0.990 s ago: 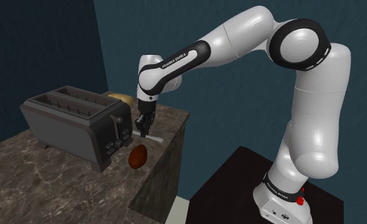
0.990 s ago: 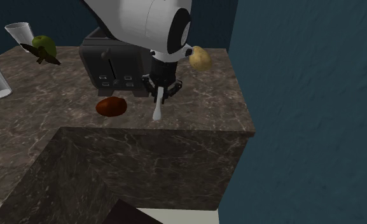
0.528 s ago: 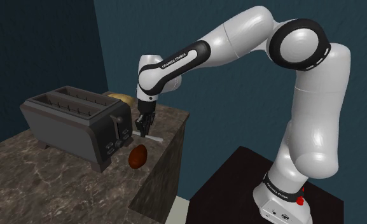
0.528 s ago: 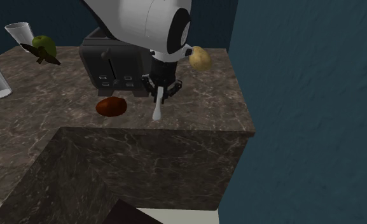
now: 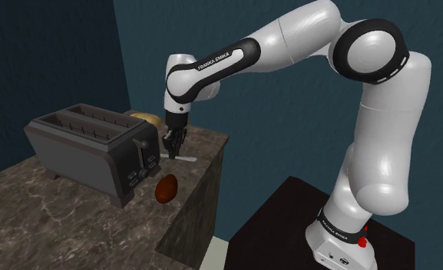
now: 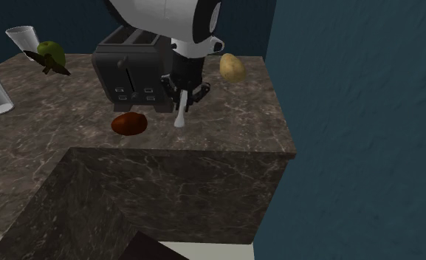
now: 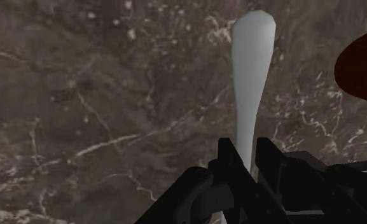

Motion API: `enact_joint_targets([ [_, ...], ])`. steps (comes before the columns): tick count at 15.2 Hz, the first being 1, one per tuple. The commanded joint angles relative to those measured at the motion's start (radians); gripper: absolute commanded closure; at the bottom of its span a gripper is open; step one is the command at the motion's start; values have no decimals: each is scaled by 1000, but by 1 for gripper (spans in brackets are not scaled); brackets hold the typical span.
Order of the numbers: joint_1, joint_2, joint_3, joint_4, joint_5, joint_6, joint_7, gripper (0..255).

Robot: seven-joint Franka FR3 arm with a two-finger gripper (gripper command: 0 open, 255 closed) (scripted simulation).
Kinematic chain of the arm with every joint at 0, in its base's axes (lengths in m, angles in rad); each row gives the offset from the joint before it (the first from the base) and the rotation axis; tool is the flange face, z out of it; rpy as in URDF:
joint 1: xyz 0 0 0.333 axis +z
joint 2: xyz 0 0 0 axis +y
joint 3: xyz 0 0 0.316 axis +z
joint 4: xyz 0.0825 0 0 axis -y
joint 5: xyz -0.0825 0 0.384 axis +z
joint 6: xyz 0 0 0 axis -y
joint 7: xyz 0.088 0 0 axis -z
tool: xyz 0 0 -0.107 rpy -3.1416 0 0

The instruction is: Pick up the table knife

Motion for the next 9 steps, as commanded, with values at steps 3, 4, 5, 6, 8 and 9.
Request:
enact_joint_targets([
  [3, -1, -22, -1, 27, -5, -49, 10, 255],
  [4, -2, -27, -2, 34, -6, -60, 12, 255],
  [5, -2, -32, -2, 41, -7, -72, 15, 255],
  [6, -2, -37, -2, 48, -8, -84, 17, 255],
  [8, -2, -42, -2, 57, -9, -98, 20, 255],
  [9, -2, -42, -2, 57, -9, -98, 20, 255],
])
